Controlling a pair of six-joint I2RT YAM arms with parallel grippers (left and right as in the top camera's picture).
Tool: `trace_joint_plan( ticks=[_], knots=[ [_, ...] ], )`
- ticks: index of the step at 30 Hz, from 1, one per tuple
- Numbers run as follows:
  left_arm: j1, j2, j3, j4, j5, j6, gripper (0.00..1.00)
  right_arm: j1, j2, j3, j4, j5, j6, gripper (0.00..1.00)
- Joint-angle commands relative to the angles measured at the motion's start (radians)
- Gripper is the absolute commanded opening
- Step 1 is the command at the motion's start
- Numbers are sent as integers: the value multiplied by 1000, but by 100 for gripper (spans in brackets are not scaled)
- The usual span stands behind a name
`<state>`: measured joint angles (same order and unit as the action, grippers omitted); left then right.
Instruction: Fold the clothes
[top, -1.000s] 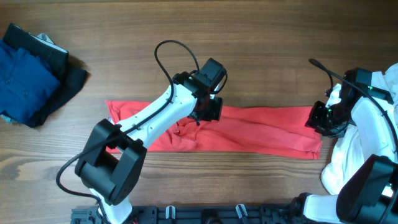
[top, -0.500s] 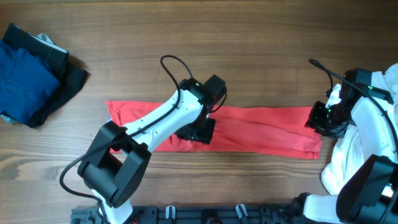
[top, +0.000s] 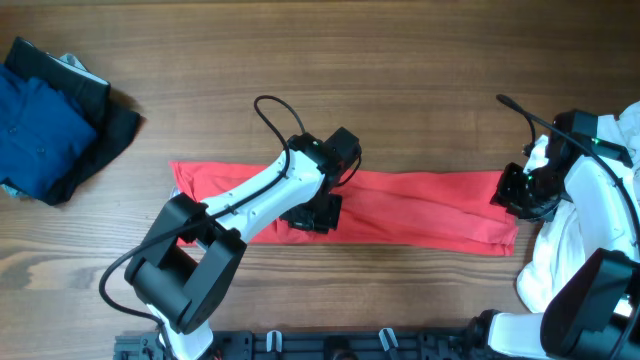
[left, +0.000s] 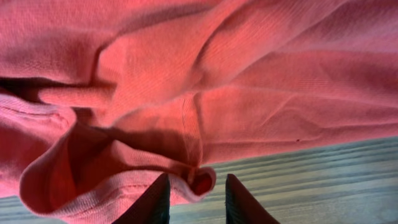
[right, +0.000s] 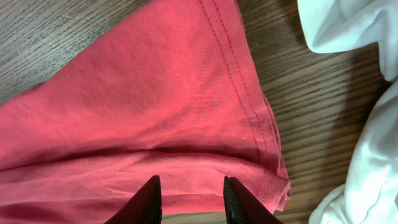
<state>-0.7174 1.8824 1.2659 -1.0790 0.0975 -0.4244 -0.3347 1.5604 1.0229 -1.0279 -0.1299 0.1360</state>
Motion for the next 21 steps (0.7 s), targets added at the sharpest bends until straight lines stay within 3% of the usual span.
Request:
trace_joint_plan(
  ticks=[1, 4, 11, 17, 21],
  knots=[
    [-1, -21, -27, 18, -13, -3, 30, 3, 7, -4, -1, 10, -3, 33],
    [-1, -21, -58, 36, -13, -3, 28, 3, 7, -4, -1, 10, -3, 33],
    [-1, -25, -58, 79, -13, -1, 4, 3, 7, -4, -1, 10, -3, 33],
    [11, -56, 77, 87, -72, 27, 4, 3, 7, -4, -1, 10, -3, 33],
    [8, -45, 95, 183, -91, 27, 6, 3, 7, -4, 1, 10, -3, 33]
  ],
)
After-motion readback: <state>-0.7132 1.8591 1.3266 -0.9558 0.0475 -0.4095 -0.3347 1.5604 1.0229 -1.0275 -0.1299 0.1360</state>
